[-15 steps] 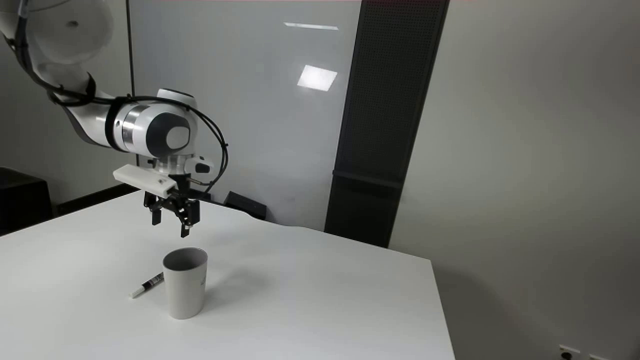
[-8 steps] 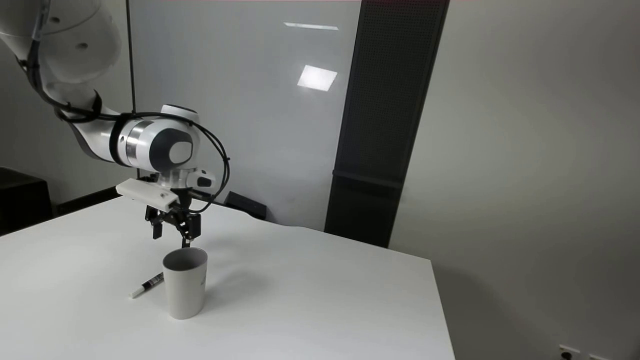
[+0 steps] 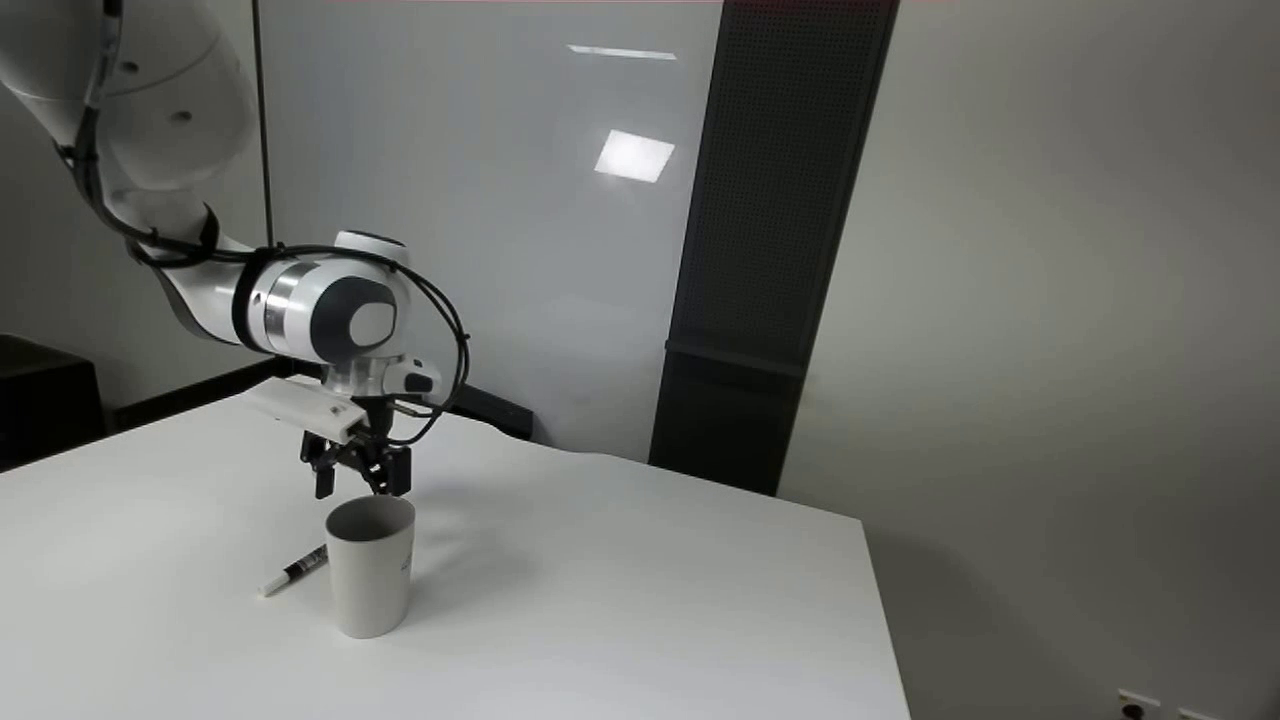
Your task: Pick an object from the table and place it in basket
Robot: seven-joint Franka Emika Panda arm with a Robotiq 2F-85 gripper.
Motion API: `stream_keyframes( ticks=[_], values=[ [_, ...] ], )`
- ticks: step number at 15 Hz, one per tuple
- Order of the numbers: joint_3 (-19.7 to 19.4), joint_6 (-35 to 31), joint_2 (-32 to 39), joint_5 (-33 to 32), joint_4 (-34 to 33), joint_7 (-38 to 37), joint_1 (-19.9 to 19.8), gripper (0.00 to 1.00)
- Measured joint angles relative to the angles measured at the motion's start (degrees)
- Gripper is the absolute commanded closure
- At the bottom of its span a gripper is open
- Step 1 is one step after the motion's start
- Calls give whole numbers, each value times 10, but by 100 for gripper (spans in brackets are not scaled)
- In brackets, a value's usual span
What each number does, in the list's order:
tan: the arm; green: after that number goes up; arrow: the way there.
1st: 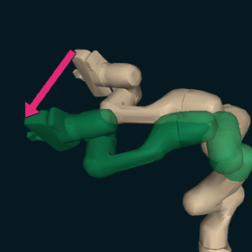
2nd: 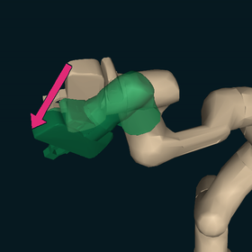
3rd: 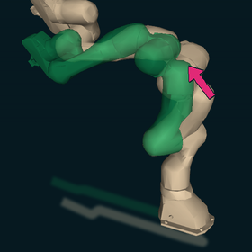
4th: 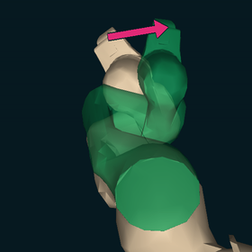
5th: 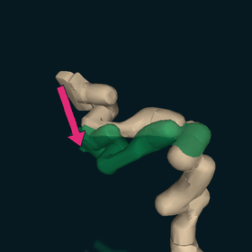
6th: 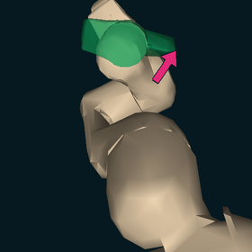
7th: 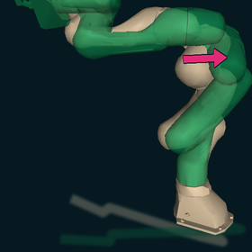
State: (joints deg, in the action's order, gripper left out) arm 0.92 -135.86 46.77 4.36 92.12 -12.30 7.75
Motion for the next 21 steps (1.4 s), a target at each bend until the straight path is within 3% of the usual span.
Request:
stream_keyframes(
  ticks=[21],
  values=[
    [0,-63,27,-1,7,1,10,0]
  ],
)
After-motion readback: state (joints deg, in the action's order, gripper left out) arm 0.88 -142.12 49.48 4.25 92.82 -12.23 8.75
